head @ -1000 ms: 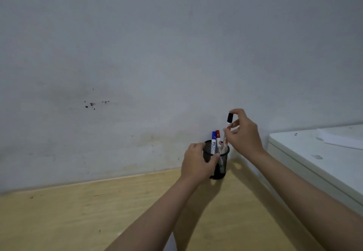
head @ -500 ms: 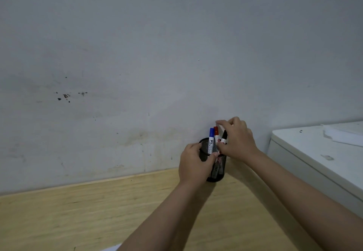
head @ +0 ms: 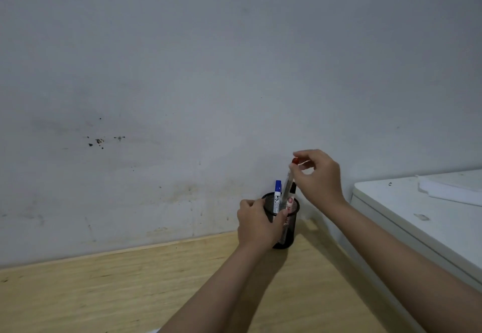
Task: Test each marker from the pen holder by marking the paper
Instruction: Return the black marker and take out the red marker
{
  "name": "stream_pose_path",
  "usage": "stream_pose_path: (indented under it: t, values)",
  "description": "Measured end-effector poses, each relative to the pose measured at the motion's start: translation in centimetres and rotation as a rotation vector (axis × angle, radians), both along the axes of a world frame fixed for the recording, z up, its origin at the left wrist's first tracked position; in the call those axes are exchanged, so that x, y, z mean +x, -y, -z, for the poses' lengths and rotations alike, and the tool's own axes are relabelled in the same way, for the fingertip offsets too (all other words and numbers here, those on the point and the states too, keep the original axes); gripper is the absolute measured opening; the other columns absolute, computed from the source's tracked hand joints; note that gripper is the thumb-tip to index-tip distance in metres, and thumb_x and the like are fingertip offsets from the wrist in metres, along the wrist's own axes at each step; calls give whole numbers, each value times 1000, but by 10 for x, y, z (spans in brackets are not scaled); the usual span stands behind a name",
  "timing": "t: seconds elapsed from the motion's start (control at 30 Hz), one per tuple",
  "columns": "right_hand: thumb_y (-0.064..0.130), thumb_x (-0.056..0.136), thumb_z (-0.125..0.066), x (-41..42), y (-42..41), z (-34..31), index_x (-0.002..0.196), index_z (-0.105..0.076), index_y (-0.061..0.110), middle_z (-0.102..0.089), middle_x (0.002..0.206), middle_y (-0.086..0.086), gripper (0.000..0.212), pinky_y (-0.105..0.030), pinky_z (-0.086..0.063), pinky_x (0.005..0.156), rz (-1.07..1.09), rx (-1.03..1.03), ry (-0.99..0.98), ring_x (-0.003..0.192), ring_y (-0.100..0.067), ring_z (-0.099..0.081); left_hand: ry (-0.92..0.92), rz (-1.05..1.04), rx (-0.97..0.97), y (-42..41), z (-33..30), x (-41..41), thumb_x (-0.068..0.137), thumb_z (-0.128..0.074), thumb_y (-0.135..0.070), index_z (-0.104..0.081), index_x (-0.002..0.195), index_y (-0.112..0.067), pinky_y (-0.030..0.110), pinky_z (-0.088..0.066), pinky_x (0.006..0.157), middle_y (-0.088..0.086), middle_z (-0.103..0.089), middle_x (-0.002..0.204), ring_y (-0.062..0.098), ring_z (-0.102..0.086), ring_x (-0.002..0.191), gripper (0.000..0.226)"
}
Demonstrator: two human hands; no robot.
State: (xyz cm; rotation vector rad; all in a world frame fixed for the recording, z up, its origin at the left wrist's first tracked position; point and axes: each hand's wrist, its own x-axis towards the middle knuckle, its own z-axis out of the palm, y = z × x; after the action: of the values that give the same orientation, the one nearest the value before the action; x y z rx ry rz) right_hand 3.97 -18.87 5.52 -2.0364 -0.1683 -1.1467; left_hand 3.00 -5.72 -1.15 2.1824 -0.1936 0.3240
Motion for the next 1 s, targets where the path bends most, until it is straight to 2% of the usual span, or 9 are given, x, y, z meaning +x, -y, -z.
stream_pose_path:
  t: [0.13,0.27,0.37,0.57,0.67,0.73,0.8,0.9,1.0]
  values:
    - [1,75,-73,-46,-7,-27,88,-70,11,-68,84,-7,17,-18,-53,75,-81,77,179,74,-12,-68,-26,159,-442,-10,-29,-31,87,-58,-33,-58,105,-24,27,-50,76,-2,-64,94,13,-61,85,20]
    - [0,74,-75,-106,-26,-25,81,-71,10,-67,81,-2,12,-25,-53,76,-159,-17,232,79,-8,-66,-152,347,-792,-34,-63,-70,93,-50,-28,-59,114,-23,30,-55,81,9,-73,99,17,-71,86,23]
    - [-1,73,-75,-142,-43,-10,81,-72,6,-66,79,-4,11,-21,-49,72,-222,-155,258,78,-7,-63,-243,386,-908,-54,-79,-97,92,-53,-29,-64,103,-18,29,-54,74,8,-70,93,18,-70,82,19]
    - [-3,71,-73,-189,-76,11,83,-71,8,-69,84,-1,16,-33,-54,67,-389,-235,212,80,-12,-66,-251,303,-861,-98,-83,-147,82,-66,-8,-63,100,-12,38,-53,86,19,-68,110,26,-65,90,19]
    - [7,79,-68,-208,-94,12,92,-68,23,-70,83,13,21,-22,-54,74,-378,25,85,85,-5,-67,-204,255,-828,-124,-83,-172,81,-63,0,-57,101,-9,33,-53,77,15,-72,103,23,-65,85,23]
    - [13,83,-68,-216,-112,13,97,-66,28,-69,80,9,21,-16,-51,71,-369,247,-31,79,-2,-65,-172,225,-766,-139,-79,-190,80,-64,1,-54,105,-5,29,-51,70,12,-74,99,21,-64,80,28]
    - [15,84,-68,-223,-132,14,102,-68,17,-62,72,3,18,-13,-47,62,-378,424,-154,66,-1,-57,-154,202,-670,-153,-71,-210,80,-64,-1,-51,108,-5,23,-50,61,11,-75,97,20,-64,76,32]
    - [26,86,-65,-233,-157,22,92,-68,-1,-49,68,-12,29,-27,-41,57,-435,568,-359,62,-16,-46,-165,230,-565,-170,-55,-239,81,-65,-1,-47,109,-11,25,-44,50,12,-74,93,21,-57,64,35]
    - [25,86,-65,-246,-174,34,79,-57,-14,-44,66,-13,40,-32,-37,58,-440,632,-435,63,-22,-41,-149,215,-481,-184,-36,-260,80,-67,-8,-48,106,-19,23,-43,57,2,-74,88,12,-57,63,34]
